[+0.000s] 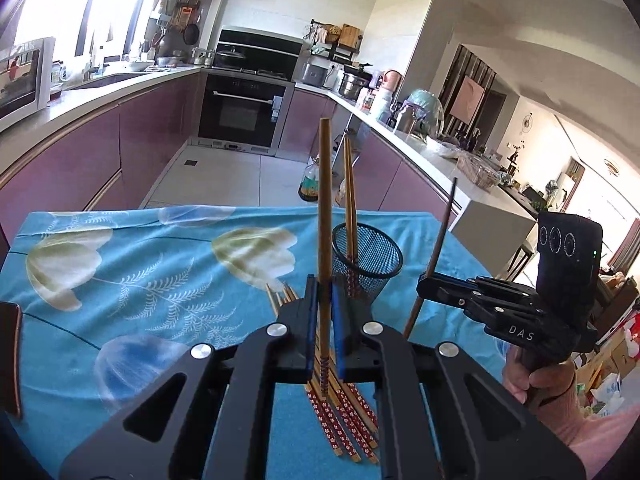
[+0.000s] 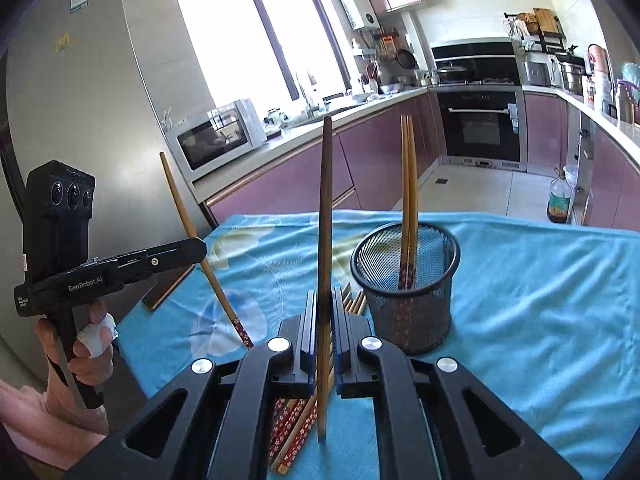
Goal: Organize utensils
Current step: 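Carry the chopstick with the right tool and drop it into the mesh holder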
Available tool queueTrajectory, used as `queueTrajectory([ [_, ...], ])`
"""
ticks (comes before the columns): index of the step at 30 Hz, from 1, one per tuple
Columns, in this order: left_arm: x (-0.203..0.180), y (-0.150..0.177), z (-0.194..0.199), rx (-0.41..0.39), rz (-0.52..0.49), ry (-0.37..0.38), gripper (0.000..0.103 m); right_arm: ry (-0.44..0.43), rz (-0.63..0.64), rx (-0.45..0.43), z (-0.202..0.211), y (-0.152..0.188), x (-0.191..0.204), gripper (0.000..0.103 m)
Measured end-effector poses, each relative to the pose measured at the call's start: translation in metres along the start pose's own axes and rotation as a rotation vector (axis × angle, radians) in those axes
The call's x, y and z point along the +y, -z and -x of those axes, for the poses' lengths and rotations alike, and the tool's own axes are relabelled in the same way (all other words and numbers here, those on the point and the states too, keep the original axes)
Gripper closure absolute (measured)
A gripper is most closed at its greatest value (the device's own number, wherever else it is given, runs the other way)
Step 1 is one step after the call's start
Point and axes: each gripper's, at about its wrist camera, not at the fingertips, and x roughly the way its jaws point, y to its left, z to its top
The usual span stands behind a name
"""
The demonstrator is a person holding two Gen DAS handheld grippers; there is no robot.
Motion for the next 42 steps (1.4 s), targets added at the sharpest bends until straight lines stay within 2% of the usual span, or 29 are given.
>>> queueTrajectory([
  [7,-0.009,-0.025,0.001,-0.058,-0.003,0.016,0.096,0.014,0.016,-0.059,0.012,-0.022,-0.005,0.097],
  [14,-0.023,-0.056,-0.008,-0.092,-0.015,0.063,0.096,0.029,0.059,-0.118,0.027,-0.05,-0.002,0.097],
  [24,-0.045,-0.098,-0.028,-0.134,-0.065,0.059,0.096,0.072,0.073,-0.185,0.037,-0.087,-0.017,0.097],
  [27,-0.046,-0.104,-0.044,-0.114,-0.075,0.05,0.096,0.087,0.068,-0.178,0.03,-0.092,-0.023,0.097],
  [32,-0.046,-0.098,-0.078,-0.034,-0.095,0.032,0.096,0.108,0.055,-0.134,0.013,-0.09,-0.034,0.097],
  [42,-0.04,-0.073,-0.123,0.114,-0.133,0.021,0.095,0.121,0.038,0.049,-0.023,-0.077,-0.049,0.097],
])
